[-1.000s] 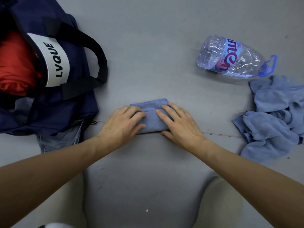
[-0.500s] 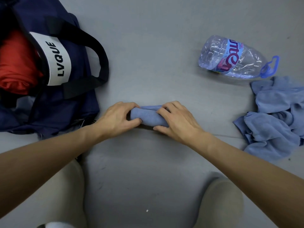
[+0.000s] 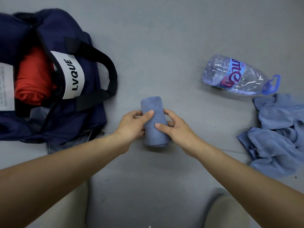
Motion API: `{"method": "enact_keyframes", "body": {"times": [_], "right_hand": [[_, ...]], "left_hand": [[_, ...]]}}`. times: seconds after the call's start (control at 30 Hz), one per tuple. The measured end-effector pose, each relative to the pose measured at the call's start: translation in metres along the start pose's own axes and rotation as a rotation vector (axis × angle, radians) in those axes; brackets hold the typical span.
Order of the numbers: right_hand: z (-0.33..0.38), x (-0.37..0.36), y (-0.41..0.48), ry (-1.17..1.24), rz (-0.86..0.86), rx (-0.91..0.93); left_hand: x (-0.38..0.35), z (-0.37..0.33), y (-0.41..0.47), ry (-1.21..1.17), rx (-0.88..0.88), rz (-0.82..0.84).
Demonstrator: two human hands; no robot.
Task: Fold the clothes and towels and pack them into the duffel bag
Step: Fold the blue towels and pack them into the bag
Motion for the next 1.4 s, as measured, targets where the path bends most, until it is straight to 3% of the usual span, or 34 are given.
{"method": "enact_keyframes", "body": {"times": [0.2,0.4,0.5,0.57,0.67,0.73,0.87,0.97,1.13,1.23,1.4], "right_hand": [[0.092,-0.043,-0.009,-0.001,0.047,0.195],[0.200,-0.114,-0.016,-0.051,0.176,0.442],[0.224,-0.143,0.003,-0.200,0.211,0.488],[0.228,-0.158,0.020,-0.372,0.126,0.494],[0.226,-0.180,0.036,-0.870,-0.060,0.639],[0.212,-0.194,0.044,-0.985,-0.039,0.550],[0.170,-0.207,0.056,-1.057,0.011,0.342],[0.157,-0.207,0.056,-1.027,-0.031,0.350],[0.158,-0.204,0.050,-0.972,-0.060,0.405],[0.159,-0.208,0.047,-0.954,-0.046,0.406],[0.146,-0.208,0.045,-0.953,-0.047,0.402]], "left_hand": [[0.051,-0.071,-0.042,-0.058,-0.175,0.000],[0.110,-0.125,-0.071,-0.215,-0.435,-0.222],[0.156,-0.146,-0.074,-0.214,-0.568,-0.357],[0.196,-0.154,-0.071,-0.229,-0.610,-0.446],[0.244,-0.149,-0.053,-0.098,-0.594,-0.567],[0.260,-0.130,-0.031,0.015,-0.524,-0.603],[0.250,-0.081,0.008,0.228,-0.368,-0.569],[0.230,-0.057,0.024,0.337,-0.328,-0.482],[0.221,-0.069,0.023,0.212,-0.452,-0.448],[0.208,-0.064,0.029,0.152,-0.361,-0.356],[0.199,-0.053,0.038,0.481,-0.365,-0.428]]}}
Point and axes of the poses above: each hand's wrist, its own y-axis towards the middle knuckle, its own x-axis out of the back of the hand, z = x × y, the point moved 3 cm from there along y, towards the middle knuckle, and after that the axes turned 2 degrees about x, right-handed, at the moved point
